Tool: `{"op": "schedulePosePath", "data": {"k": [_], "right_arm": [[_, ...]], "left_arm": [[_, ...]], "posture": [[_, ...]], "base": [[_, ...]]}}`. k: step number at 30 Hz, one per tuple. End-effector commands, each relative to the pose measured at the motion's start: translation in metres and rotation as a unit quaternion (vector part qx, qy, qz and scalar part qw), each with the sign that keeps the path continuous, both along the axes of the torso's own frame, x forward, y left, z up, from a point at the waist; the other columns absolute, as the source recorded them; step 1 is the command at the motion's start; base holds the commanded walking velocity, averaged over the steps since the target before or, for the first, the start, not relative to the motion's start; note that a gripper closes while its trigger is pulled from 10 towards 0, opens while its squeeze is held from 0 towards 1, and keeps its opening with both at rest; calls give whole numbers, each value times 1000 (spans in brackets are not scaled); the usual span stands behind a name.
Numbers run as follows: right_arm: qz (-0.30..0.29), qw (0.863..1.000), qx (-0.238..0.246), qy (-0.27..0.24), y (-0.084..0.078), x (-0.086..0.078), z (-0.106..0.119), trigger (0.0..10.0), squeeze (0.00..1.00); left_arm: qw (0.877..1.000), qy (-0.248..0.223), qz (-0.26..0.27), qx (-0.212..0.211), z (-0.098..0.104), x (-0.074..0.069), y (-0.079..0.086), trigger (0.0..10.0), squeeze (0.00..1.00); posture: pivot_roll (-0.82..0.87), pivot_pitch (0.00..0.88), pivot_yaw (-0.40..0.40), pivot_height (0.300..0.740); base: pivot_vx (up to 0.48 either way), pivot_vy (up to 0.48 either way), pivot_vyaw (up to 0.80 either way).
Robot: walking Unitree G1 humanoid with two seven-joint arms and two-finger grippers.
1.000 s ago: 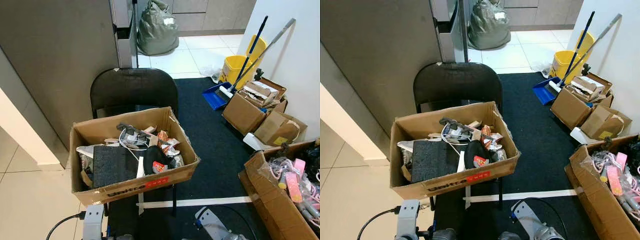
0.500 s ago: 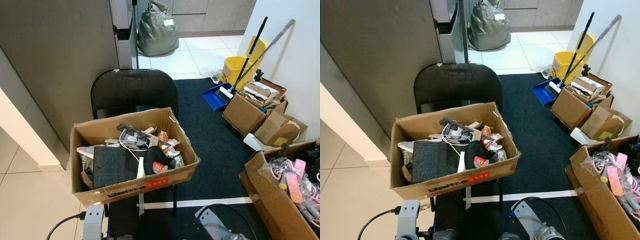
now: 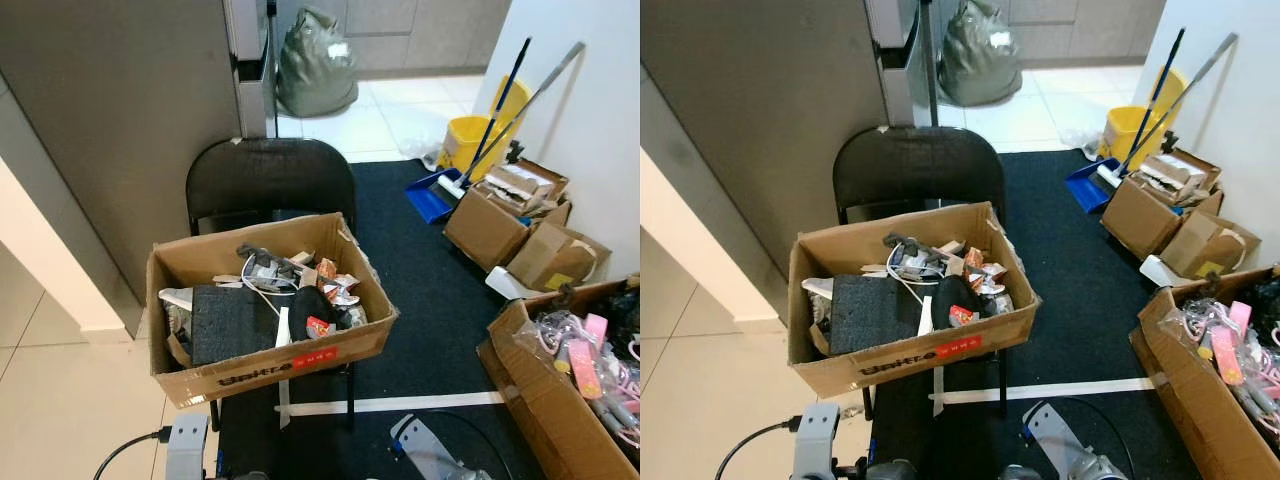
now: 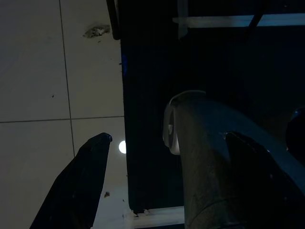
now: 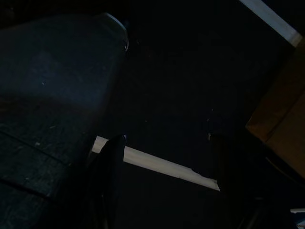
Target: Picking trash to rubbish bin
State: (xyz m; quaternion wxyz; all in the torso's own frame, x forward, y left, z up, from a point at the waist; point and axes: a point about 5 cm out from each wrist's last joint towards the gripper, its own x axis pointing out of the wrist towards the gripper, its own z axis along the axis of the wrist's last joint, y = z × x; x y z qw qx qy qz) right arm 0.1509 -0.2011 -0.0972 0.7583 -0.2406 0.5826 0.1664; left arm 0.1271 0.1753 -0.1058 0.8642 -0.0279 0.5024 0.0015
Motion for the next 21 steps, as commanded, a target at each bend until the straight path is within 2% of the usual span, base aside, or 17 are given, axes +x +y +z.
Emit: {"op": "schedulePosePath", "data": {"k": [1,21], "right_arm": [[3,1000,4,8,3,-5,-2,10000,0],[6,1000,-4,4,-2,0,0,10000,0]], "left_arm": [[999,34,-9,5,-5,-16,0,10000,0],[999,35,-14,6,-5,-14,0,10000,0]], "posture": [[50,23,6,740],[44,19,5,740]], "base": [[-292,0,0],[-295,0,0]]}}
